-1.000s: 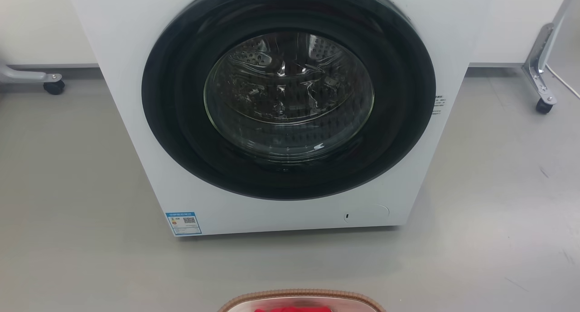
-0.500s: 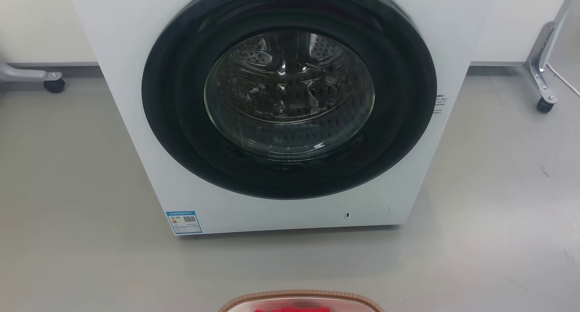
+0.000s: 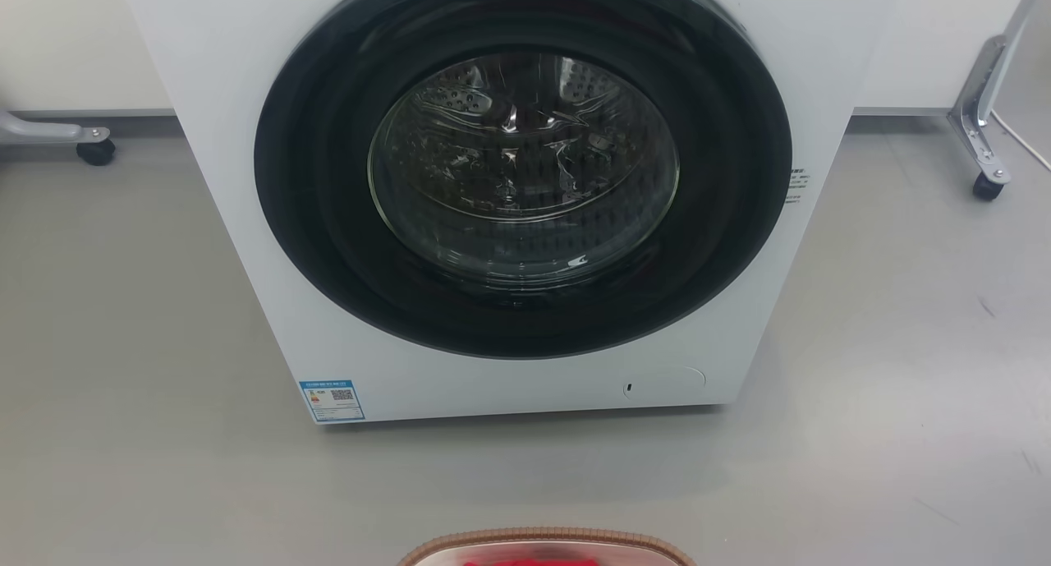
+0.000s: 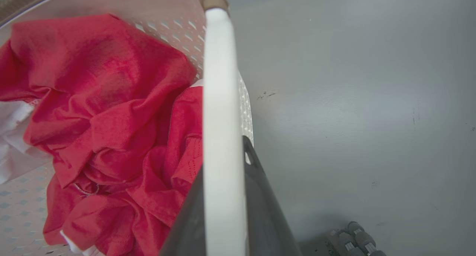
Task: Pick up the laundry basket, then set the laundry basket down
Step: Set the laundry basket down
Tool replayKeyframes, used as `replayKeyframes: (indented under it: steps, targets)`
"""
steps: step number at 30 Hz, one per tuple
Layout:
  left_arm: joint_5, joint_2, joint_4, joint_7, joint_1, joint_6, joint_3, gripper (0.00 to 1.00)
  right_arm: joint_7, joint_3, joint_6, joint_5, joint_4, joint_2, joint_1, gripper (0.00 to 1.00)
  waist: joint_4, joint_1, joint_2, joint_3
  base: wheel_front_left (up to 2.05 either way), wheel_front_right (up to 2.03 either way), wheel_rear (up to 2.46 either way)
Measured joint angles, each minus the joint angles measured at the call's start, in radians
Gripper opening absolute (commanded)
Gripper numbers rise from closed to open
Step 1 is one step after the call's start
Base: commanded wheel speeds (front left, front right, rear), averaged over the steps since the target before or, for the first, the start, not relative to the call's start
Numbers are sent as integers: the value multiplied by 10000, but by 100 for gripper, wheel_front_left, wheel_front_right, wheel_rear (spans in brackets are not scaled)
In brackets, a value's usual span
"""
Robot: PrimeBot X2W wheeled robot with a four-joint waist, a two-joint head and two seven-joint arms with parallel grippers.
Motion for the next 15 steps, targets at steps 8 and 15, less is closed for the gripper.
replayKeyframes:
  steps: [8, 15]
  targets:
    - [-69, 0, -6, -102, -102, 19, 4, 0, -94, 88, 0, 88, 59, 2, -270, 0, -14, 1, 0, 243, 0, 0, 0]
    - [-82, 2, -17, -280, -727, 94, 104, 0, -286, 104, 0, 88, 127, 4, -1029, 0, -14, 1, 0, 710, 0, 0, 0]
